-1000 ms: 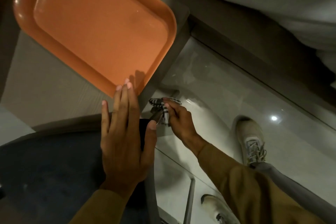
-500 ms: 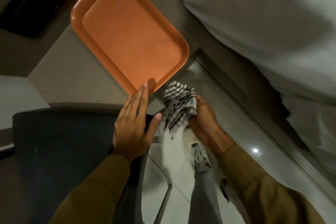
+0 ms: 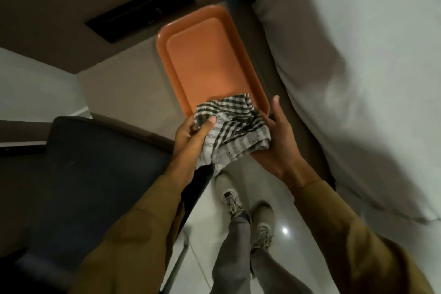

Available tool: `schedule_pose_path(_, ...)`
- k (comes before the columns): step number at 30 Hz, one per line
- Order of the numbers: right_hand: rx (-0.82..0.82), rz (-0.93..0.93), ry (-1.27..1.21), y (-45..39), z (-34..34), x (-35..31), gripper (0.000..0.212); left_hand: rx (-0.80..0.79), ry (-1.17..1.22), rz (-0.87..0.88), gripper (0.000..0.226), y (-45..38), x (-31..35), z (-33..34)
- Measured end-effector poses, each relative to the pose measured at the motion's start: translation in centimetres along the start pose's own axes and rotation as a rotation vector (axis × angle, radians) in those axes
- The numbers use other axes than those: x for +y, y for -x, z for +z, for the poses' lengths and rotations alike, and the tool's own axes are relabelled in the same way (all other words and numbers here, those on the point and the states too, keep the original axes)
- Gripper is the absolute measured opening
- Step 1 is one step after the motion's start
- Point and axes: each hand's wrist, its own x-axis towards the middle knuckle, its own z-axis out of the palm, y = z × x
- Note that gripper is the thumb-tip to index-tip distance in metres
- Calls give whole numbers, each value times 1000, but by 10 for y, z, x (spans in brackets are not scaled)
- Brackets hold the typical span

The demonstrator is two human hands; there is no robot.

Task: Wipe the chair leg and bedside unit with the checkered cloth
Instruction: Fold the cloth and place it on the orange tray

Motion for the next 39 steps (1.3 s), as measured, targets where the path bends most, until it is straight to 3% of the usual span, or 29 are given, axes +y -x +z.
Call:
schedule_pose_path(2,68,-63,452,-11,10,-12,44,104,-34,85,27,-8,12,0)
schedule_pose_path(4,178,-263,869,-24,10,-21,14,172,-167,146,31,-13,19,2)
schedule_pose_path(6,158,-380,1117,-34,11,-29,13,220,-242,216,33,-14,24,4)
schedule_pose_path(9,174,-389,1061,-43,22,-38,17,247,-260,331,32,-17,33,7)
schedule_pose_path(13,193,-261,818,-50,45,-44,31,141,-223,402,15,-20,48,4)
schedule_pose_path(20,288,-278,1029,-61,47,-52,50,155,-363,547,11,-18,63,0)
schedule_pose_path(25,188,-172,1001,-60,50,-60,56,213,-385,571,14,-14,66,11)
schedule_pose_path(31,142,-207,1048,-64,44,-58,46,317,-239,420,26,-29,60,13)
schedule_pose_path(35,227,-223,1127,-75,29,-57,37,115,-167,135,57,-46,37,7)
schedule_pose_path(37,289,-234,1214,-79,20,-55,34,13,-320,119,76,-50,22,6)
schedule_pose_path(39,305,-251,1316,-82,12,-53,31,12,-410,129,82,-53,11,12)
